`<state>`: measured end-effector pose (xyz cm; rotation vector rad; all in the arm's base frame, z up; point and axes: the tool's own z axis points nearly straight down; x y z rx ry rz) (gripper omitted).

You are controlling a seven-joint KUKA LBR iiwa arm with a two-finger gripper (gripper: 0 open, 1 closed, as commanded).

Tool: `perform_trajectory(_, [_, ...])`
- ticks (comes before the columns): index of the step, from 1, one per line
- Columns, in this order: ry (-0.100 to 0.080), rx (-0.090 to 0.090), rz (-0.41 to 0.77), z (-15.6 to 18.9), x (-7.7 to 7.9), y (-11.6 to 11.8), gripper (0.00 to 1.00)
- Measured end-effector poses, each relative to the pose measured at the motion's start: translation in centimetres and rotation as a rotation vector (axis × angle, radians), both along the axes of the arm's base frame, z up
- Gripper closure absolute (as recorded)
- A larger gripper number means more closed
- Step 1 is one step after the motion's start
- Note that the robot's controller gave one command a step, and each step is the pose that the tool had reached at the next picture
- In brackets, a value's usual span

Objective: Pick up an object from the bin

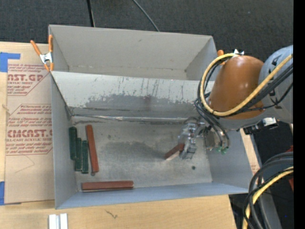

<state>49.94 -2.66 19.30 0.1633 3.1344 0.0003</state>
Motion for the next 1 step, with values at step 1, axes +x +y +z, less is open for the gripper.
perform_trajectory(1, [-0.006,-0.002,0.326,11.96,3.87,2.39,1.00])
